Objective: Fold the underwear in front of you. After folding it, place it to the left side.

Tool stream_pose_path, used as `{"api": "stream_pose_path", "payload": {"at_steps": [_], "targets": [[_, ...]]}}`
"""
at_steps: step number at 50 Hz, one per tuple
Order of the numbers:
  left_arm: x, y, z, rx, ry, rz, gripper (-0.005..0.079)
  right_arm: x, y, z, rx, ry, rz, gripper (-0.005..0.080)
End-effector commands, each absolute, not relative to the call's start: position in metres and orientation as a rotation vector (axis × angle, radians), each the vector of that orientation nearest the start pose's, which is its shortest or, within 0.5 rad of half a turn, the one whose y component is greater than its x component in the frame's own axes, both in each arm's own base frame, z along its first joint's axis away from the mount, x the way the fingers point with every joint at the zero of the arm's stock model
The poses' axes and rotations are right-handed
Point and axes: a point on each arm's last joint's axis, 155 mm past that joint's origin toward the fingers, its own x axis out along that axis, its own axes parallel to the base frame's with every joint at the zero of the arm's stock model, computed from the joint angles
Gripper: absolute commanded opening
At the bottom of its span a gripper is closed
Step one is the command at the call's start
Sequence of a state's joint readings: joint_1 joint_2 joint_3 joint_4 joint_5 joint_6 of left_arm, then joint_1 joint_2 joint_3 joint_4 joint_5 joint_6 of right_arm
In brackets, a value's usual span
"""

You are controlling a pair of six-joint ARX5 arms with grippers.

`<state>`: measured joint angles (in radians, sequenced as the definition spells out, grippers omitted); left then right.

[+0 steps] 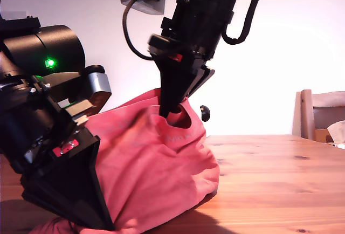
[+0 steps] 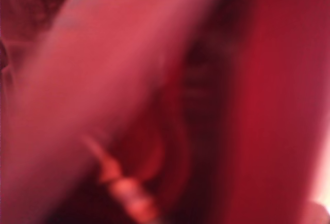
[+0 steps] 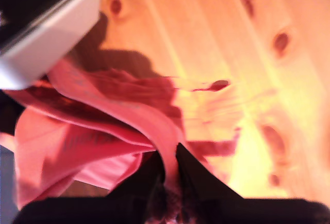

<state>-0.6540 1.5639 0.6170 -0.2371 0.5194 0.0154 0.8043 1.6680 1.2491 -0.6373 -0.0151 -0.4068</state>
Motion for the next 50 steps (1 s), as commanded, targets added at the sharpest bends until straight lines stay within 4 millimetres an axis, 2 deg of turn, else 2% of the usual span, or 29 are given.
{"api": "stream_pose_path", "payload": {"at_steps": [1,9,19,25,28,36,45,50], "targets": [[0.144,-0.225,-0.041,0.140,1.403,-0.992,-0.0024,0.294,0.304,0.117,-0.762,0.798,0.936,0.0009],[0.142,-0.226,-0.040,0.137,1.401,-1.009,-0.0024,0.309,0.315,0.130,-0.740,0.712,0.914,0.0146],[0.139,-0.228,-0.039,0.130,1.407,-1.025,-0.0024,0.326,0.331,0.150,-0.735,0.574,0.916,0.0147],[0.136,-0.230,-0.037,0.115,1.415,-1.041,-0.0024,0.329,0.331,0.151,-0.748,0.562,0.917,0.0147],[0.136,-0.231,-0.037,0.111,1.412,-1.046,-0.0024,0.325,0.326,0.146,-0.723,0.608,0.910,0.0147],[0.143,-0.237,-0.027,0.105,1.362,-1.059,-0.0024,0.299,0.314,0.124,-0.667,0.781,0.936,0.0147],[0.164,-0.249,0.008,0.090,1.222,-1.083,-0.0024,0.291,0.317,0.122,-0.630,0.812,0.967,0.0147],[0.170,-0.254,0.025,0.083,1.165,-1.094,-0.0024,0.287,0.308,0.116,-0.615,0.868,0.953,0.0147]]}}
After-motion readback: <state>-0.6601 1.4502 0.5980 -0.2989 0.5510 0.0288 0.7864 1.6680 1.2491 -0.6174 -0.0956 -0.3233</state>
